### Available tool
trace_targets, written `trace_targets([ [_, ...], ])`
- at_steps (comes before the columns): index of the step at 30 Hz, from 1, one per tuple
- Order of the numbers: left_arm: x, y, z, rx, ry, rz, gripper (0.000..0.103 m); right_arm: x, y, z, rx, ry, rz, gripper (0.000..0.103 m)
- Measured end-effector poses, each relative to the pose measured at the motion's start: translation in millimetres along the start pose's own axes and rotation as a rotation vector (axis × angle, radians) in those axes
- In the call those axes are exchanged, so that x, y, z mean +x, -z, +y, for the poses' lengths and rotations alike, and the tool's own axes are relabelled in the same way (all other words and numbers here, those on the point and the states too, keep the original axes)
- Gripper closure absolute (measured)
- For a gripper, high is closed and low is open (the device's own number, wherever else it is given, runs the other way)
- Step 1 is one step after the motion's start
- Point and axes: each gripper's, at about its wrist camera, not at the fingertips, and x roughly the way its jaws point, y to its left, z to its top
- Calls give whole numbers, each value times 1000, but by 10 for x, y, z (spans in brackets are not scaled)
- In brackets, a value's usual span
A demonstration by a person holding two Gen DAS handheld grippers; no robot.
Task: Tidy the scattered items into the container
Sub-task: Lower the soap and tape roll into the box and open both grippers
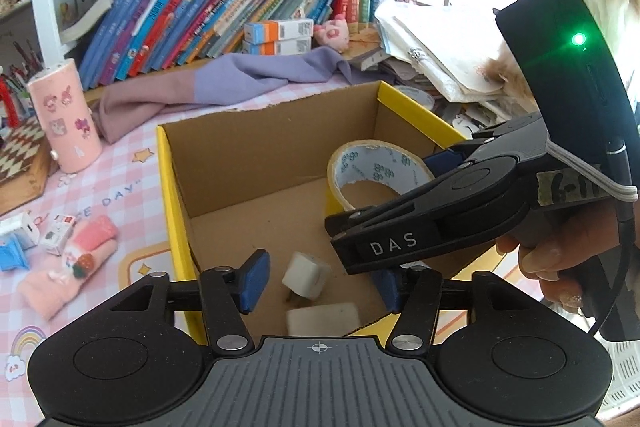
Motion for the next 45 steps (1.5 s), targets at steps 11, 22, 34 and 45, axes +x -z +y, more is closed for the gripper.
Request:
trace_targets([
  [11,-263,47,46,-23,-50,-57,30,-62,24,-22,54,-5,-40,18],
  [22,-546,128,101,-56,-69,-111,26,-277,14,105,40,-2,-103,16],
  [34,-836,279,149,-89,-44,-149,24,-595,143,257,58,24,-142,16],
  [45,-1060,443,292,-94,-13,-171,24,-908,323,476,95,116,-188,16],
])
